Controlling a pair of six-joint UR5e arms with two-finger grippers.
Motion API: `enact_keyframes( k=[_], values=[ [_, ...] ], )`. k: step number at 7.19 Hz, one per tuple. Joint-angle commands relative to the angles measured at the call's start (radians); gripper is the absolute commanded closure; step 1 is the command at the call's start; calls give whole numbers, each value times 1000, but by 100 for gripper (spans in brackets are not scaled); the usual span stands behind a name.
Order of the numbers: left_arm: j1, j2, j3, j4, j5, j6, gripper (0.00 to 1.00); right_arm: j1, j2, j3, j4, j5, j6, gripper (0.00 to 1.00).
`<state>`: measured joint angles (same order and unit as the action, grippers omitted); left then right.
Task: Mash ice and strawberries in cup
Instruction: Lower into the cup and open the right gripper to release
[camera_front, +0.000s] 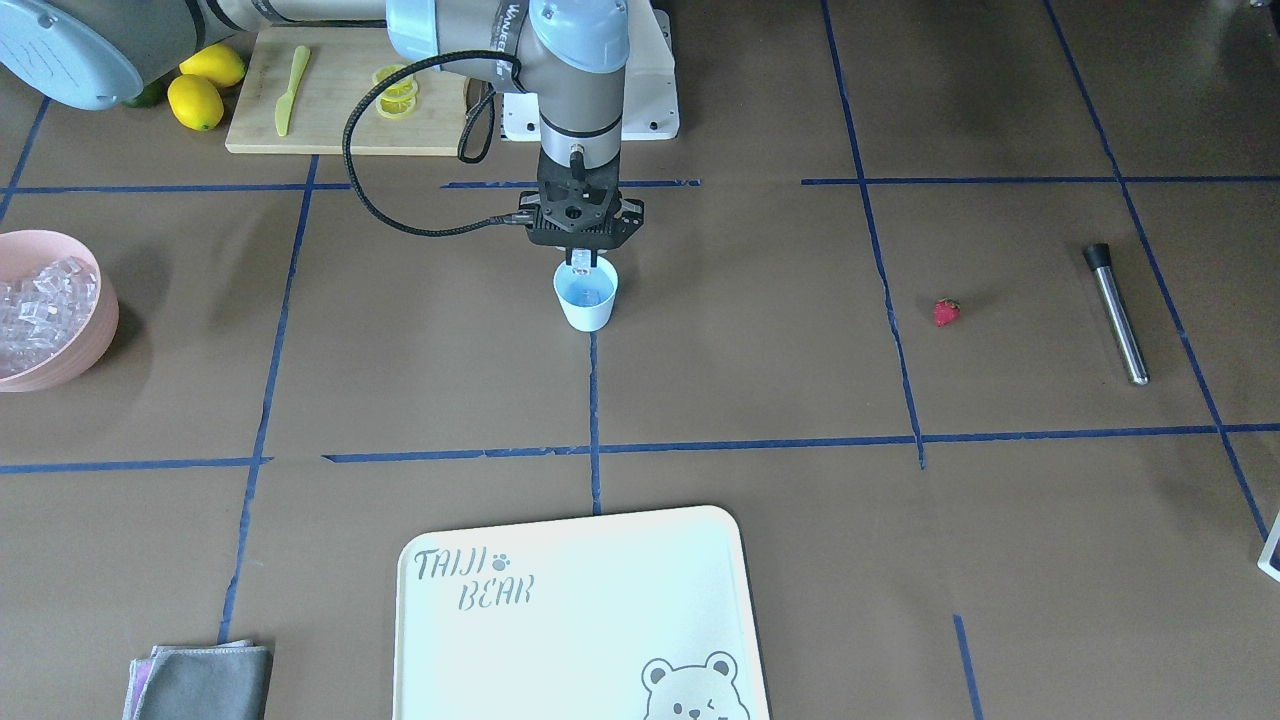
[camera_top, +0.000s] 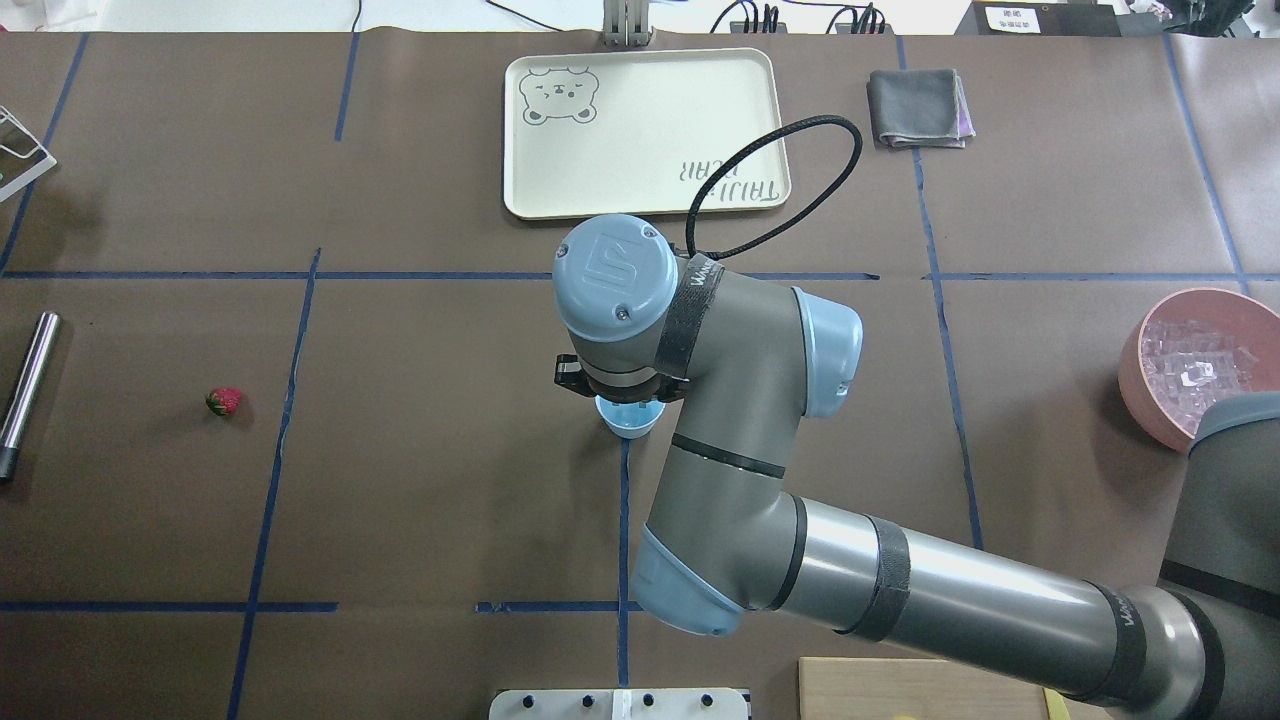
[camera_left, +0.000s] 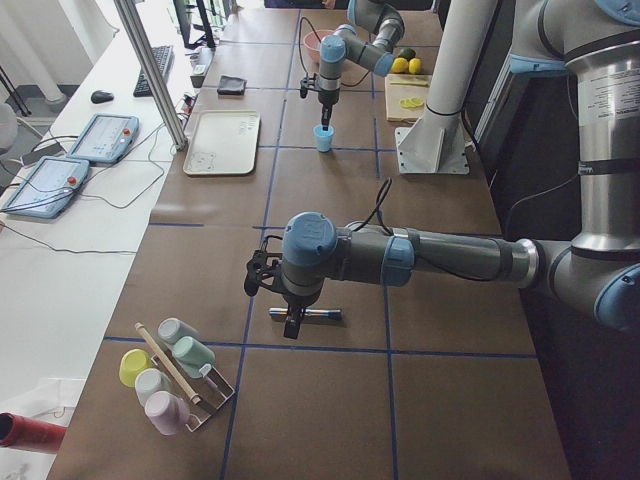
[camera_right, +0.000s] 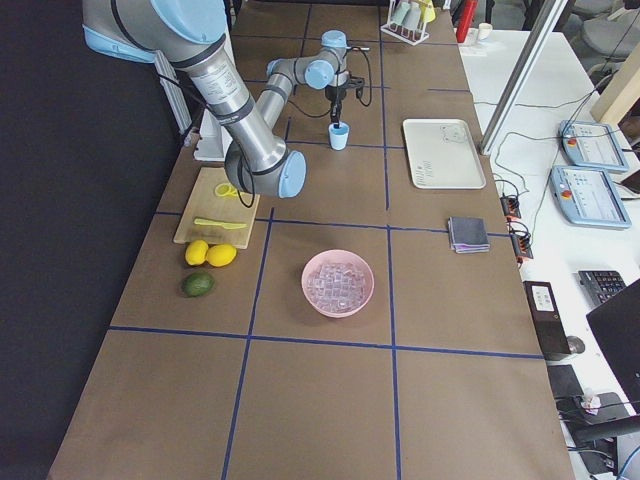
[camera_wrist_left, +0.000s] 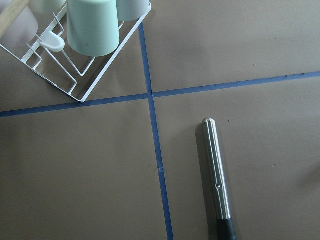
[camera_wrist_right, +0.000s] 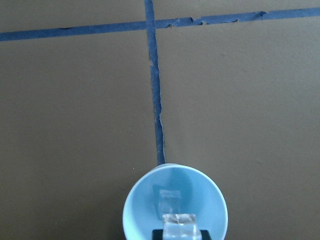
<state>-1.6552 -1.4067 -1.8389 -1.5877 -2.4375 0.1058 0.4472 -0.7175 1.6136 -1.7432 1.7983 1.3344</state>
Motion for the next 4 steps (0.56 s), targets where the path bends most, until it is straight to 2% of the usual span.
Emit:
enact_keyframes(
  k=[1,2,3,4],
  values=[
    [0,-2,3,0,0,0,0,-1,1,-11,16,-2,-1,96],
    [0,-2,4,0,0,0,0,-1,1,-8,16,0,0,72],
    [2,-2,4,0,0,0,0,-1,1,-3,16,1,0,38],
    [2,-2,6,0,0,0,0,-1,1,6,14,1,-1,18]
  ],
)
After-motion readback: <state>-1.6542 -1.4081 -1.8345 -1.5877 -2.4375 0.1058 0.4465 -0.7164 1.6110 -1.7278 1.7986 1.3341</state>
